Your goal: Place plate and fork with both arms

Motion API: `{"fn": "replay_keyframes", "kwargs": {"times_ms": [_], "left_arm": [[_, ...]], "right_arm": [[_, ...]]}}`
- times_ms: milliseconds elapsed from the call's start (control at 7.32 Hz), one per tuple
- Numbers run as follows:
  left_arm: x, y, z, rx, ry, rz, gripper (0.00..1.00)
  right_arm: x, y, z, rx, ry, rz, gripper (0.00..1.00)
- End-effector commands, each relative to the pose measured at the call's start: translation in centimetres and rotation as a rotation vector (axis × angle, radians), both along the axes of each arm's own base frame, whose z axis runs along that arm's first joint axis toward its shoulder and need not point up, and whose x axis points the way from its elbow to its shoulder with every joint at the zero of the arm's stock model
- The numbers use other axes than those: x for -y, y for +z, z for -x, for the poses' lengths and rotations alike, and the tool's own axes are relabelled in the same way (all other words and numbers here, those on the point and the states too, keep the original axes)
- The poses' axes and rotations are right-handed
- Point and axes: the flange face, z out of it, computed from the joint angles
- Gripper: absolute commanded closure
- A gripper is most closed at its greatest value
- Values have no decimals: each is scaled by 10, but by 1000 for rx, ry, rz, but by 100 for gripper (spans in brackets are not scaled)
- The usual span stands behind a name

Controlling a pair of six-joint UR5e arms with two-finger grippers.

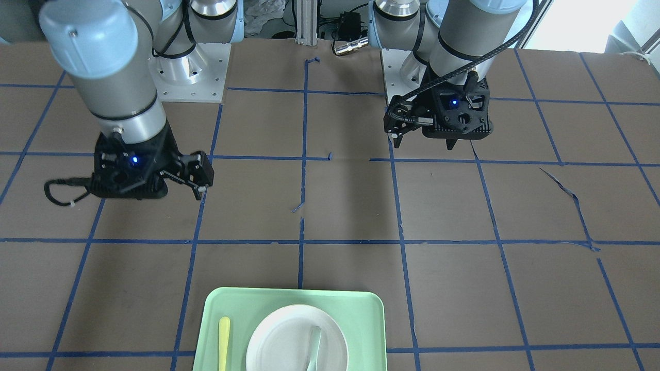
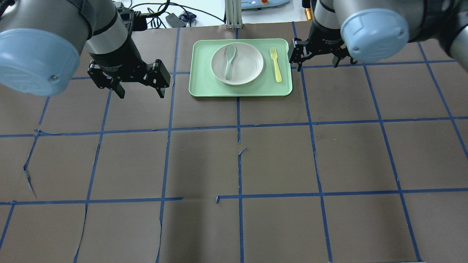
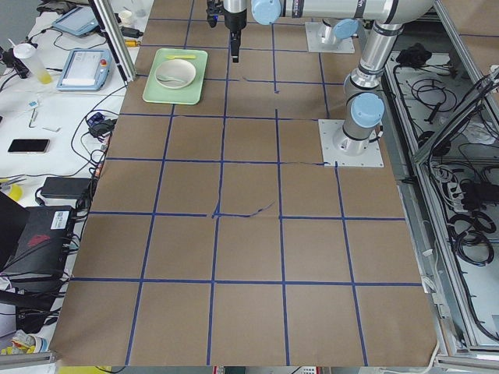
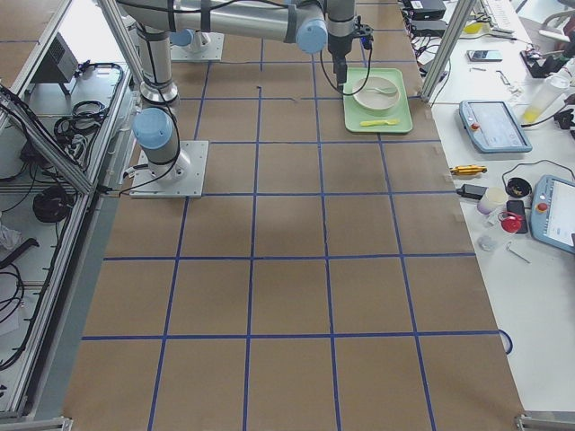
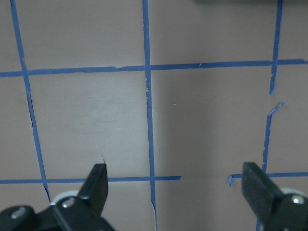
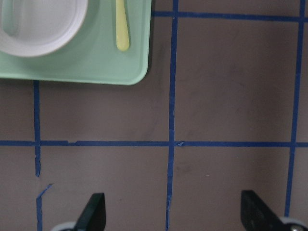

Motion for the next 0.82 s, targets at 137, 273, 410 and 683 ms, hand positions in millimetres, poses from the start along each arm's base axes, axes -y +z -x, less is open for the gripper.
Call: {"fn": "replay_keyframes", "kwargs": {"times_ms": [137, 273, 410, 683], "left_arm": [[-5, 9, 0, 0, 0, 17, 0], [-5, 18, 0, -2, 0, 31, 0], [-5, 24, 0, -5, -2, 41, 0], [-8, 33, -1, -5, 11, 48, 0]], "right_arm": [[-52, 45, 7, 2, -19, -13, 0], [-60, 46, 5, 1, -18, -12, 0], [-60, 44, 5, 1, -18, -15, 0], [-59, 43, 3, 2, -14, -19, 0]]}}
